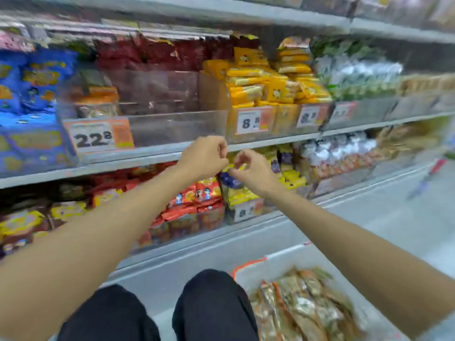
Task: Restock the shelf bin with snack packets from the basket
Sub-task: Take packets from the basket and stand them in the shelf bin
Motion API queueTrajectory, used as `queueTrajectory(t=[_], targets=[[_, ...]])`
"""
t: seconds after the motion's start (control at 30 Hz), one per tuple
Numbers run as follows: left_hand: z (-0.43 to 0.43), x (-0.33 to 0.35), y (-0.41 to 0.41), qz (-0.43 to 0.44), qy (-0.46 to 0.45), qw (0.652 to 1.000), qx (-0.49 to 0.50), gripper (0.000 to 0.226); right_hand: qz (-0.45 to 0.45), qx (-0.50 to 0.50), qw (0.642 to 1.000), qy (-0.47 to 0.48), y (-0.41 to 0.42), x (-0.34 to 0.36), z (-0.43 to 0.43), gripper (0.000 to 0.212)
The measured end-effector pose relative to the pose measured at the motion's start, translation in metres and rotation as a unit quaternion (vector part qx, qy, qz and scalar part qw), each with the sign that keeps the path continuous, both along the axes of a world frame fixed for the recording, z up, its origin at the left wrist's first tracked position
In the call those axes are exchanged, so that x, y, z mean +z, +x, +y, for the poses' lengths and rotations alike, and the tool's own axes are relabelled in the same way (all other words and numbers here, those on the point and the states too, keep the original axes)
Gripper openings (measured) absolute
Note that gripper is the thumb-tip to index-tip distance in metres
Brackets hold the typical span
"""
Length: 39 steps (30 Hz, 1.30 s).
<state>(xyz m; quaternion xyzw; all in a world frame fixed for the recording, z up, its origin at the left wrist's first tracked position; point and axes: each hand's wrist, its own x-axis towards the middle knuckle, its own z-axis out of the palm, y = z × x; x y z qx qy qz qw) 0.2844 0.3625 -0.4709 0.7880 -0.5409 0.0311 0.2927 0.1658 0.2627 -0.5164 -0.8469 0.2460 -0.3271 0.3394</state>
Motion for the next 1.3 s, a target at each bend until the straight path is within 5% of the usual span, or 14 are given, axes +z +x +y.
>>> queueTrajectory(t=[0.33, 0.43, 0.53, 0.6, 0.97, 1.1, 1.23, 1.3], targets=[[-0.061, -0.171, -0.089, 0.182, 0.192, 0.961, -0.081, 0.02, 0.167, -0.02, 0.967, 0.19, -0.109, -0.154, -0.027, 0.013], [-0.062, -0.226, -0.105, 0.323, 0.253, 0.909, -0.069, 0.021, 0.226, -0.038, 0.939, 0.256, -0.135, -0.208, -0.032, 0.012], [-0.054, -0.27, -0.114, 0.506, 0.275, 0.817, 0.008, 0.019, 0.278, -0.067, 0.9, 0.329, -0.16, -0.266, -0.036, 0.009], [-0.053, -0.29, -0.114, 0.534, 0.301, 0.789, 0.046, 0.018, 0.318, -0.086, 0.869, 0.37, -0.177, -0.301, -0.04, 0.007], [-0.074, -0.318, -0.127, 0.537, 0.344, 0.77, 0.03, 0.013, 0.569, -0.062, 0.685, 0.451, -0.21, -0.453, 0.028, 0.059], [-0.083, -0.316, -0.123, 0.519, 0.309, 0.795, 0.066, 0.012, 0.576, -0.047, 0.705, 0.41, -0.192, -0.478, 0.057, 0.047], [-0.094, -0.312, -0.116, 0.515, 0.246, 0.816, 0.097, 0.026, 0.455, -0.174, 0.705, 0.515, -0.19, -0.513, 0.063, 0.083], [-0.097, -0.311, -0.114, 0.522, 0.246, 0.811, 0.099, 0.027, 0.443, -0.2, 0.729, 0.482, -0.19, -0.521, 0.061, 0.077]])
